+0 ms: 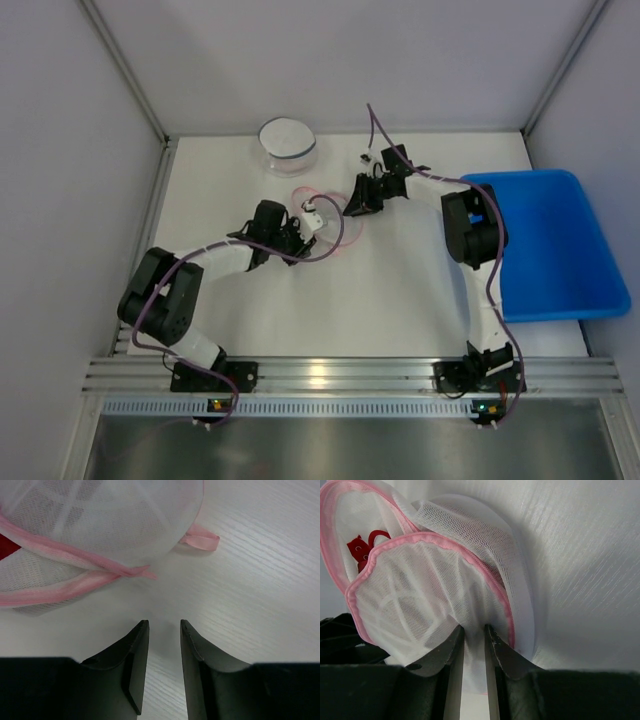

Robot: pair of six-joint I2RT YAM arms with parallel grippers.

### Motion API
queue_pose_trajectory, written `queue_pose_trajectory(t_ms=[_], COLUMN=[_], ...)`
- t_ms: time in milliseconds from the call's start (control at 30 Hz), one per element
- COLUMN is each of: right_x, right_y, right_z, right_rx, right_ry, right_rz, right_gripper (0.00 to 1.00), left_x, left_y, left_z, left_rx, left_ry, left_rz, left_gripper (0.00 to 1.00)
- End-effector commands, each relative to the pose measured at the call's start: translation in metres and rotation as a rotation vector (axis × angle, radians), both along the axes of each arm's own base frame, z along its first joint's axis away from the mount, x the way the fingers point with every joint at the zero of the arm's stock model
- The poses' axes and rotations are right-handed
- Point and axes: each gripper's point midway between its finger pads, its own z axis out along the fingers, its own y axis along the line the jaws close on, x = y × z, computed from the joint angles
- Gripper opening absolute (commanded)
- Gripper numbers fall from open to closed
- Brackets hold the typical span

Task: Place the bra in the laundry bag and zip it closed
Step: Adjust the laundry bag at the center of the board.

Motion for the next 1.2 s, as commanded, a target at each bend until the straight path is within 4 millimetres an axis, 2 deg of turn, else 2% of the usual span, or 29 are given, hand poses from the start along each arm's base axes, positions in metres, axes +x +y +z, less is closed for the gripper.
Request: queue_pose_trajectory(t_ms=[0, 67, 200, 467, 533, 600, 700, 800, 833, 867, 900, 967, 1000, 1033, 1100, 1133, 1167], right_x=[0.002, 0.002, -0.003, -0.002, -0.002, -0.003, -0.002, 0.005, 0.009, 0.012, 0.019, 0.021, 0.022, 0.021, 0.013, 0.008, 0.005], right_y=[-0.008, -0.007, -0.005, -0.002, -0.001, 0.000, 0.002, -0.001, -0.003, -0.005, -0.013, -0.023, -0.034, -0.039, -0.047, -0.048, -0.047], right_z=[-0.038, -0.040, -0.041, -0.041, -0.040, -0.040, -0.033, -0.014, 0.002, 0.012, 0.031, 0.050, 0.054, 0.076, 0.082, 0.100, 0.105], right_rx=[-0.100, -0.097, -0.084, -0.071, -0.064, -0.061, -0.050, -0.037, -0.029, -0.022, -0.015, -0.012, -0.025, -0.024, -0.051, -0.048, -0.045], right_ry=[0.027, 0.037, 0.058, 0.073, 0.077, 0.074, 0.057, -0.007, -0.051, -0.076, -0.132, -0.184, -0.224, -0.285, -0.360, -0.414, -0.452], right_rz=[-0.038, -0.042, -0.039, -0.043, -0.042, -0.034, -0.020, -0.010, -0.004, 0.000, -0.004, 0.003, 0.015, 0.023, 0.076, 0.090, 0.109], right_gripper=[0.20, 0.20, 0.20, 0.20, 0.20, 0.21, 0.23, 0.33, 0.39, 0.42, 0.45, 0.50, 0.53, 0.55, 0.56, 0.57, 0.56], left_x=[0.026, 0.031, 0.049, 0.048, 0.053, 0.057, 0.054, 0.054, 0.055, 0.046, 0.051, 0.038, 0.032, 0.033, 0.025, 0.024, 0.021], left_y=[-0.012, -0.017, -0.026, -0.030, -0.029, -0.029, -0.038, -0.040, -0.040, -0.036, -0.038, -0.031, -0.031, -0.029, -0.024, -0.021, -0.020], left_z=[0.028, 0.032, 0.026, 0.023, 0.024, 0.024, 0.038, 0.049, 0.052, 0.045, 0.055, 0.050, 0.053, 0.059, 0.059, 0.063, 0.064], left_rx=[-0.036, -0.061, -0.049, -0.042, -0.036, -0.040, -0.124, -0.156, -0.154, -0.134, -0.139, -0.110, -0.120, -0.134, -0.141, -0.159, -0.165], left_ry=[-0.107, -0.110, -0.072, -0.076, -0.075, -0.070, -0.049, -0.012, -0.002, 0.073, 0.077, 0.175, 0.209, 0.222, 0.280, 0.295, 0.313], left_rz=[-0.004, -0.001, 0.054, -0.001, 0.024, 0.036, -0.007, -0.008, -0.003, 0.015, 0.021, 0.033, 0.017, 0.020, 0.024, 0.023, 0.025], left_gripper=[0.38, 0.38, 0.35, 0.36, 0.31, 0.19, 0.05, 0.00, 0.00, 0.00, 0.00, 0.00, 0.00, 0.00, 0.00, 0.00, 0.00])
